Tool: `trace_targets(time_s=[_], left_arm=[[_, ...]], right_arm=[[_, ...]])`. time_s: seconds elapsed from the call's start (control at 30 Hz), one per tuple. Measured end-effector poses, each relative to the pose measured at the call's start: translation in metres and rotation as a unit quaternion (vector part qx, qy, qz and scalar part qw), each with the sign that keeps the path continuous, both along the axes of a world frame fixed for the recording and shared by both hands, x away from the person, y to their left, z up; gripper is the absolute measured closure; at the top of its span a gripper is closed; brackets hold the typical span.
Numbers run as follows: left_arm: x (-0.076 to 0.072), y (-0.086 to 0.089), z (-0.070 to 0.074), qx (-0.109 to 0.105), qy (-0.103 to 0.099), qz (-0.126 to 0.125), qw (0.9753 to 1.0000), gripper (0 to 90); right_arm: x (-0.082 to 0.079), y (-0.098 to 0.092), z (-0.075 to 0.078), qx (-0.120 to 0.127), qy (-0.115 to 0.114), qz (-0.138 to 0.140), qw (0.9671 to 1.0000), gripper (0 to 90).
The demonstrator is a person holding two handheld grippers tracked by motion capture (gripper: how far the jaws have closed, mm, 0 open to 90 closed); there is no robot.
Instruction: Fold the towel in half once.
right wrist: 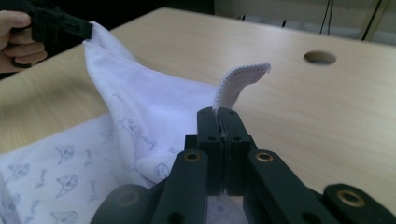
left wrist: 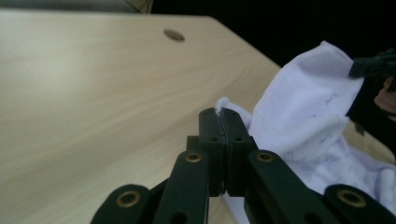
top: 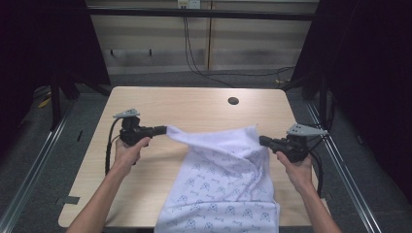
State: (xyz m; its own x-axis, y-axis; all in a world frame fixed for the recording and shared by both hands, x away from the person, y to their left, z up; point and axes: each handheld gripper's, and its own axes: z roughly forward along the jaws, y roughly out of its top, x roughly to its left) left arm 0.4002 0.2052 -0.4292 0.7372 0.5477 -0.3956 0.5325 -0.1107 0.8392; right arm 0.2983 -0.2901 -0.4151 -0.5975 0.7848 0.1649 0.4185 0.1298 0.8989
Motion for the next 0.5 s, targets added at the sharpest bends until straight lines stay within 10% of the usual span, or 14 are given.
trace_targets(time_s=[0.33,0.5], left_arm=[[-0.002,0.032,0.086,-0.011,-0.071,0.055,0.9959,89.0],[0.022,0.029,0.105,-0.008,-0.070,0.094,0.9931,88.6]], right_arm=[[0.023,0.003,0.057,0.027,-0.070,-0.014,0.9971,89.1],[0.058,0.010,0.077,0.035,-0.091,-0.034,0.9947,89.1]])
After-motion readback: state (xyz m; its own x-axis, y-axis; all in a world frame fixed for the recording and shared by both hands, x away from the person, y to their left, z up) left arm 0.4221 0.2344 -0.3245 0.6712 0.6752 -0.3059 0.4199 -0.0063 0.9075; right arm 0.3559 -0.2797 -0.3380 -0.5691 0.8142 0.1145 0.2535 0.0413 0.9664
